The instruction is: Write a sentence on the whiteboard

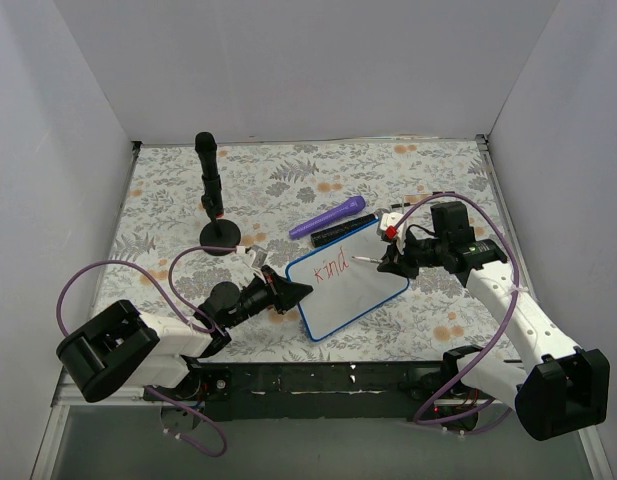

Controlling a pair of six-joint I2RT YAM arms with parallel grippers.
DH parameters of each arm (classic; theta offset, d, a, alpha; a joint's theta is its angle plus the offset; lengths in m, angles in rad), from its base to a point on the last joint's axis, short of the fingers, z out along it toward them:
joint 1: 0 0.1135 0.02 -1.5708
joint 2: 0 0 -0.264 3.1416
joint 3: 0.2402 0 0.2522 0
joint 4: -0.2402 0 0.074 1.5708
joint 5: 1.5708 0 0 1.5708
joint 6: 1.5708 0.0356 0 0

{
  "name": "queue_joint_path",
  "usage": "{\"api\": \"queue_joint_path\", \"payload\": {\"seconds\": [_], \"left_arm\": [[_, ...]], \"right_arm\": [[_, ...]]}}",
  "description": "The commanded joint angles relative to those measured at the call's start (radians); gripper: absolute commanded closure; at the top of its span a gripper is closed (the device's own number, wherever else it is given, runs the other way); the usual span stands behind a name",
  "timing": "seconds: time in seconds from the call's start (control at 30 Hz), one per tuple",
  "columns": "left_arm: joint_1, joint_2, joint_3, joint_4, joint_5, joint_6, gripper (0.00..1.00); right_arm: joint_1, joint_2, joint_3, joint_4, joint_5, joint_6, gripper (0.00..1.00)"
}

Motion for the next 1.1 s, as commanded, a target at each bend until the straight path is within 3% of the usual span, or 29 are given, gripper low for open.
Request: {"api": "queue_joint_path", "payload": {"seconds": [0.0, 0.67, 1.07], "left_arm": [[-0.003, -0.031, -0.005, 0.035, -0.003, 0.012, 1.0], [-0.001, -0.028, 0.003, 0.029, -0.008, 0.006, 1.0], [-0.003, -0.03, 0.012, 0.024, 0.003, 0.006, 1.0]], "right_arm": [[-0.005, -0.024, -0.008, 0.006, -0.004, -0.018, 0.99], [-0.003, 0.02, 0.003, -0.02, 0.009, -0.053, 0.99], [0.015, 0.054, 0.021, 0.032, 0.027, 0.016, 0.99]]}}
